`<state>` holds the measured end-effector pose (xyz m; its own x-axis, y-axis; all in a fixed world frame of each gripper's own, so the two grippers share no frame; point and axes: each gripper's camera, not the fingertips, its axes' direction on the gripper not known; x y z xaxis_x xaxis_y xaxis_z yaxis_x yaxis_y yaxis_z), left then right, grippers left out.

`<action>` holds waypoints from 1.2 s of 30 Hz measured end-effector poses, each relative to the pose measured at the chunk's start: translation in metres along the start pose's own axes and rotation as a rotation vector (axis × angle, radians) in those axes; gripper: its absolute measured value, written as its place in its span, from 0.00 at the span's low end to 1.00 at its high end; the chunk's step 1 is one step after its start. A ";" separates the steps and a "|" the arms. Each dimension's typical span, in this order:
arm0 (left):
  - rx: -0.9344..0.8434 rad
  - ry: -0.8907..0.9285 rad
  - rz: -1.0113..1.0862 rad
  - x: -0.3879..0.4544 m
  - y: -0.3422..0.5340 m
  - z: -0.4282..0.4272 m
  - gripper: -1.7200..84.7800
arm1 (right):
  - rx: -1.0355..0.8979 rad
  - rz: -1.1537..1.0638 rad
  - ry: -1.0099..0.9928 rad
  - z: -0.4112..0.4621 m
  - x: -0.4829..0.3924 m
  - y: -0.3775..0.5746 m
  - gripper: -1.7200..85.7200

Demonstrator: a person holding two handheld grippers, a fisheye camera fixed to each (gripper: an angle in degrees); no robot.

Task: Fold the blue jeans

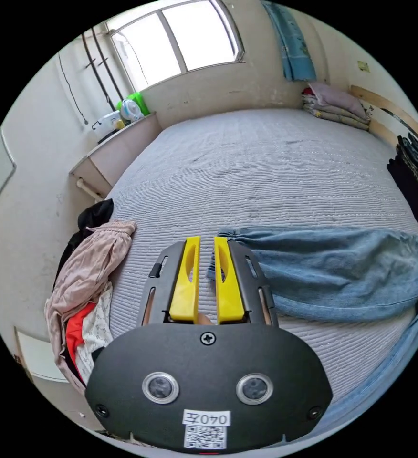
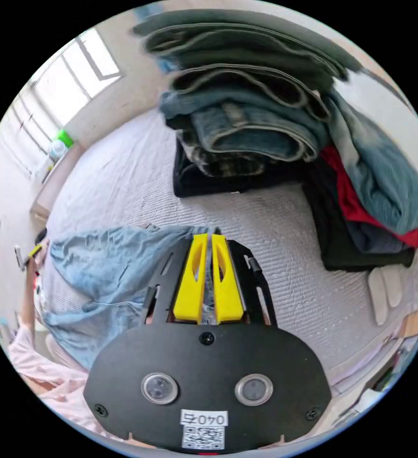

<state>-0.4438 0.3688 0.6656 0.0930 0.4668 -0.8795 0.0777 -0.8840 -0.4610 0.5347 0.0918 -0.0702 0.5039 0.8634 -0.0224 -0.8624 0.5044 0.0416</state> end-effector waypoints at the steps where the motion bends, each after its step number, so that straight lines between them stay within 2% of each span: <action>1: 0.004 0.014 0.057 0.027 0.001 0.000 0.01 | -0.004 -0.028 0.022 0.007 -0.015 0.001 0.02; 5: -0.092 0.032 0.141 0.087 -0.001 0.028 0.00 | -0.062 -0.145 0.138 0.078 -0.089 0.000 0.04; 7: -0.238 -0.113 0.096 0.096 0.003 0.069 0.01 | -0.140 -0.145 0.248 0.123 -0.099 0.000 0.07; 8: -0.299 -0.124 0.099 0.095 0.007 0.083 0.01 | -0.238 -0.159 0.318 0.162 -0.098 0.004 0.08; 9: -0.208 -0.123 0.099 0.096 0.015 0.079 0.01 | -0.258 -0.158 0.322 0.190 -0.096 0.010 0.08; 13: -0.303 -0.190 0.064 0.103 0.008 0.069 0.01 | -0.332 -0.118 0.266 0.216 -0.097 0.001 0.07; 14: -0.274 -0.183 0.048 0.102 0.007 0.058 0.01 | -0.321 -0.112 0.291 0.214 -0.103 0.003 0.06; 16: -0.084 -0.128 0.060 0.097 0.020 -0.010 0.01 | -0.210 -0.150 0.343 0.195 -0.124 0.019 0.05; 19: 0.091 -0.031 0.177 0.101 0.076 -0.110 0.01 | 0.061 -0.276 0.576 0.159 -0.182 0.086 0.02; 20: 0.106 -0.002 0.204 0.104 0.092 -0.127 0.01 | 0.174 -0.295 0.670 0.154 -0.204 0.123 0.01; 21: 0.110 0.065 0.261 0.111 0.124 -0.155 0.01 | 0.195 -0.350 0.693 0.158 -0.222 0.157 0.01; 25: 0.051 0.249 0.325 0.143 0.234 -0.206 0.01 | 0.082 -0.437 0.474 0.183 -0.254 0.226 0.01; 29: -0.068 0.403 0.268 0.161 0.288 -0.195 0.01 | -0.022 -0.579 0.341 0.233 -0.294 0.271 0.02; 31: -0.146 0.379 0.194 0.156 0.298 -0.165 0.01 | -0.049 -0.630 0.341 0.258 -0.303 0.281 0.01; 33: -0.222 0.323 0.109 0.138 0.298 -0.127 0.01 | -0.169 -0.617 0.366 0.308 -0.296 0.281 0.01; 34: -0.198 0.478 -0.013 0.110 0.295 -0.115 0.01 | -0.215 -0.611 0.355 0.322 -0.291 0.280 0.01; 35: -0.235 0.565 -0.085 0.095 0.293 -0.106 0.01 | -0.208 -0.587 0.316 0.339 -0.280 0.281 0.01; 36: -0.270 0.670 -0.241 0.067 0.292 -0.096 0.01 | -0.198 -0.561 0.276 0.343 -0.273 0.279 0.01</action>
<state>-0.3194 0.1441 0.4830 0.6184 0.6383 -0.4585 0.4043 -0.7587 -0.5108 0.1732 -0.0035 0.2900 0.8719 0.4247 -0.2438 -0.4780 0.8462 -0.2355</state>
